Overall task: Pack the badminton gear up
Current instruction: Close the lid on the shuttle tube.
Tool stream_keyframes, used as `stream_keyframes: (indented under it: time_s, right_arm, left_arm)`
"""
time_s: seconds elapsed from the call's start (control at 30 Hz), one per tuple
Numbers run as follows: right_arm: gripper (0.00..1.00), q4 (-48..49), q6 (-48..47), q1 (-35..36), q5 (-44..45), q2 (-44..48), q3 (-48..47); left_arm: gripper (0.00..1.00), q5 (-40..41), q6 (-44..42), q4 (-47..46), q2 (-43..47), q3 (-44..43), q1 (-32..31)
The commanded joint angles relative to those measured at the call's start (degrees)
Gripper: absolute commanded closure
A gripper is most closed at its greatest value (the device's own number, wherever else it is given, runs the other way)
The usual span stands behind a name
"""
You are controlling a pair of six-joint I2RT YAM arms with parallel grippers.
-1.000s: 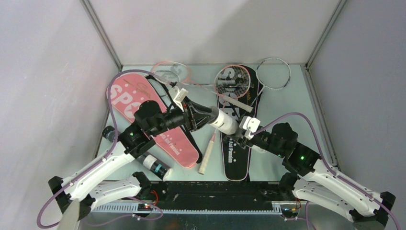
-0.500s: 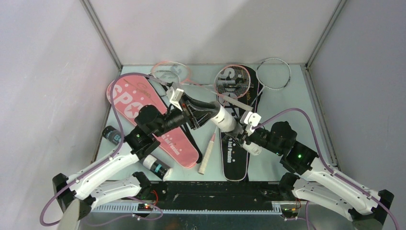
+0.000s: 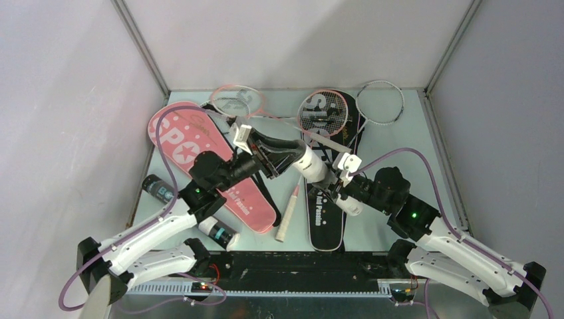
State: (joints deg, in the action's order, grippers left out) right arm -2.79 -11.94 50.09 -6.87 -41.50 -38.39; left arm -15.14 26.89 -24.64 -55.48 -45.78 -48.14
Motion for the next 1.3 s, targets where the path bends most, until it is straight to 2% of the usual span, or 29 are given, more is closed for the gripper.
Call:
stream_keyframes:
  time_s: [0.0,0.23,0.43,0.5,0.73,0.83,1.0,1.17,1.27]
  right_arm:
    - [0.52,22.5,2.4,0.7,-4.6,1.7,-5.1]
    - [0.52,22.6,3.3,0.8,-4.6,2.8,-5.1]
    - [0.52,21.4,3.3,0.9,-4.7,3.2,-5.1]
    - [0.52,19.7,2.6,0.8,-4.6,3.4,-5.1]
    - [0.52,10.2,-4.3,0.6,-1.6,5.7,-5.1]
    - [0.52,7.1,-7.3,-0.1,-0.2,6.8,-5.1]
    - [0.52,3.4,-9.7,-1.6,1.0,8.1,-5.1]
    - [0.52,2.2,-10.8,-1.9,1.1,9.5,-5.1]
    - [0.52,0.3,-10.8,-2.0,1.3,10.2,-5.1]
  left_arm:
    - [0.58,-5.5,5.5,4.1,-2.7,4.1,-2.3]
    - [0.56,-3.7,8.4,-3.8,-4.1,7.6,-3.4]
    - [0.56,-1.8,6.1,0.0,-2.8,4.6,-4.2]
    - [0.55,-0.1,4.3,3.9,-1.5,2.2,-4.2]
    - [0.47,8.1,-2.0,28.3,0.6,-16.8,-3.8]
    - [0.42,10.7,-2.3,34.5,2.1,-22.3,-2.7]
    - [0.35,14.7,-2.2,41.0,3.8,-26.5,-0.6]
    - [0.35,23.3,-1.0,49.2,2.6,-28.5,6.7]
    - [0.35,22.5,1.8,49.8,1.9,-25.9,17.4]
